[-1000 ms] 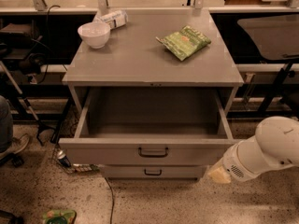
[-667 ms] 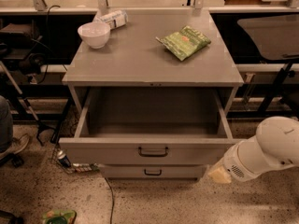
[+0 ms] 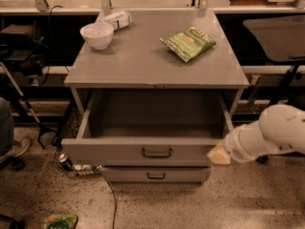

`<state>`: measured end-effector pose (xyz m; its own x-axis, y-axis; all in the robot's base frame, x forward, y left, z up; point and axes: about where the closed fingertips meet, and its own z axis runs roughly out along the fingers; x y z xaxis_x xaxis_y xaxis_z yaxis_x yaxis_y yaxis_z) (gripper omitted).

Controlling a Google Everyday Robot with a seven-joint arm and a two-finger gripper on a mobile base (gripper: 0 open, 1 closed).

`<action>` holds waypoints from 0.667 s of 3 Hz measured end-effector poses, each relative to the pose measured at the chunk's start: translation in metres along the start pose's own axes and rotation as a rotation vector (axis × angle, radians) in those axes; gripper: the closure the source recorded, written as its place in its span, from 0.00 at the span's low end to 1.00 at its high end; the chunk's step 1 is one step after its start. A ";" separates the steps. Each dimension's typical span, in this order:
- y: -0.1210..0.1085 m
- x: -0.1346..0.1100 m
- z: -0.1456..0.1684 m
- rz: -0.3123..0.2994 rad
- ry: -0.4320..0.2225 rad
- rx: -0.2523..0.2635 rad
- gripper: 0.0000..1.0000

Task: Close top drawer

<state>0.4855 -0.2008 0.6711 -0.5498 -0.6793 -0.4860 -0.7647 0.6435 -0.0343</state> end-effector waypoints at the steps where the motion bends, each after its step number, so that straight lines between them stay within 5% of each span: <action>1: -0.008 -0.010 0.002 -0.011 -0.023 0.010 1.00; 2: -0.029 -0.032 0.015 -0.022 -0.076 0.021 1.00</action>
Offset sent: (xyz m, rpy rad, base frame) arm 0.1288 0.0194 0.0072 0.1190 -0.1897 0.0204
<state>0.5305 -0.1928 0.6746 -0.5053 -0.6652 -0.5497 -0.7688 0.6364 -0.0633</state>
